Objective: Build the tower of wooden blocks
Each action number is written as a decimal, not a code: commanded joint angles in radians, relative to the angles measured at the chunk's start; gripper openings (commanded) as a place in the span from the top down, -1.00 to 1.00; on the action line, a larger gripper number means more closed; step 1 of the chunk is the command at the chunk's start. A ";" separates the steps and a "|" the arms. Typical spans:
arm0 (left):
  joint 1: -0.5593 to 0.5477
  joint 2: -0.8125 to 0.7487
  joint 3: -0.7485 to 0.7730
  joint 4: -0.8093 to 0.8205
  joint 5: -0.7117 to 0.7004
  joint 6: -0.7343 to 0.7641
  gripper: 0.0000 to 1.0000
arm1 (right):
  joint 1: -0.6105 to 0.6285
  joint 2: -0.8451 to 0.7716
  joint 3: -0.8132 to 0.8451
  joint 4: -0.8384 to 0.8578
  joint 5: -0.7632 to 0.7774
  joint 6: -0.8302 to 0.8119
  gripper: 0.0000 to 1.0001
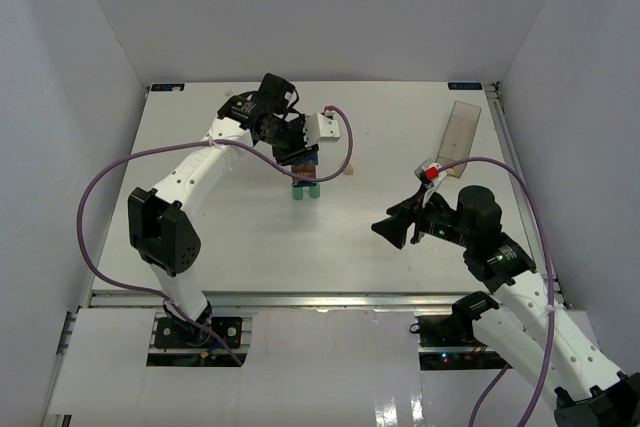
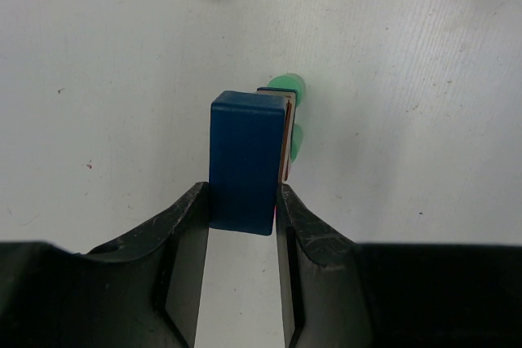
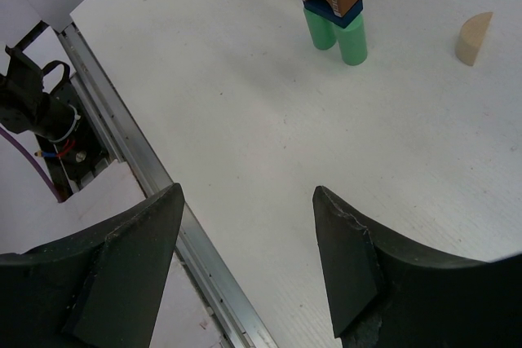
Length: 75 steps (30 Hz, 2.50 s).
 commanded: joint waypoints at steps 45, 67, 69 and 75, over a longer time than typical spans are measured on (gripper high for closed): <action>0.002 -0.063 -0.060 0.057 -0.010 0.057 1.00 | 0.004 -0.012 -0.006 0.043 -0.030 -0.017 -0.42; -0.010 -0.078 -0.083 0.075 -0.035 0.057 1.00 | 0.004 -0.013 -0.005 0.042 -0.036 -0.017 -0.43; -0.011 -0.079 -0.087 0.079 -0.041 0.056 1.00 | 0.004 -0.013 -0.005 0.042 -0.036 -0.017 -0.43; -0.017 -0.089 -0.096 0.085 -0.052 0.057 1.00 | 0.004 -0.013 -0.005 0.042 -0.037 -0.018 -0.43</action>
